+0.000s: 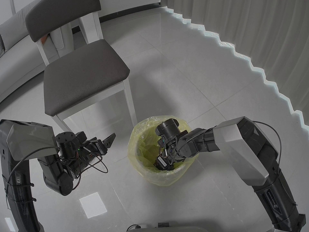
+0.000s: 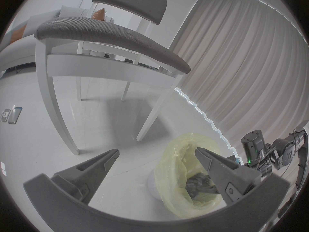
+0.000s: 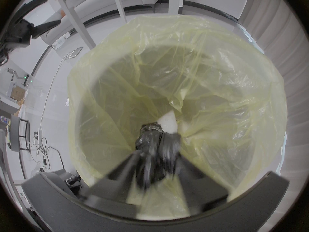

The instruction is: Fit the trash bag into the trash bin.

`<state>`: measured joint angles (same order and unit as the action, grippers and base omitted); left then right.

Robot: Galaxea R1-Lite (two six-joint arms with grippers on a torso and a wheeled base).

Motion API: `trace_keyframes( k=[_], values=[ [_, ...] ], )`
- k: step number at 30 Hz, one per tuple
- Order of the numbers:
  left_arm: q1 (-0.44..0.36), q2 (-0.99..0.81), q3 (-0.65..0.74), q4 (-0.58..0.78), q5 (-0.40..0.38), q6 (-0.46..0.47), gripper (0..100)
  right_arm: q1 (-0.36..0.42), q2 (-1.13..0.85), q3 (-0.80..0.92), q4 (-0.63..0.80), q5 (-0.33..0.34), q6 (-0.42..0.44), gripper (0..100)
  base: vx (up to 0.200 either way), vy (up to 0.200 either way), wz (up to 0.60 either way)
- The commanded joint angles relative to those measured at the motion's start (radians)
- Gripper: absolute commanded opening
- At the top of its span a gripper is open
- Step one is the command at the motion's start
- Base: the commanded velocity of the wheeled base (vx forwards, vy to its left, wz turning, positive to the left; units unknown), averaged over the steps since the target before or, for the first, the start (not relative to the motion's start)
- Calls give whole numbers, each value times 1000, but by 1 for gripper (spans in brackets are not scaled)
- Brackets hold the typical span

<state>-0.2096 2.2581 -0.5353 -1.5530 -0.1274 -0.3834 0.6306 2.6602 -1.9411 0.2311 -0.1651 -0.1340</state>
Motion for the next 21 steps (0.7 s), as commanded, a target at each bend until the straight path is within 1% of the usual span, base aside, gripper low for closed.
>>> trace_keyframes(
  k=[1, 4, 11, 19, 21],
  values=[
    [2, 0, 1, -18, 0, 0, 100, 0, -5, 1, -6, -4, 5, 100, 0, 0, 0],
    [7, -9, 1, -18, 0, 0, 100, -6, -25, 5, -1, -22, 4, 100, 0, 0, 0],
    [2, -15, 5, -18, 0, 0, 100, -19, -89, 45, -1, -25, 5, 100, 0, 0, 0],
    [-1, -15, 5, -18, 2, 1, 100, -46, -322, 223, -19, -28, 17, 100, 0, 0, 0],
    [-1, -17, 8, -18, 6, 1, 100, -63, -359, 254, -35, -45, 17, 100, 0, 0, 0]
  ],
)
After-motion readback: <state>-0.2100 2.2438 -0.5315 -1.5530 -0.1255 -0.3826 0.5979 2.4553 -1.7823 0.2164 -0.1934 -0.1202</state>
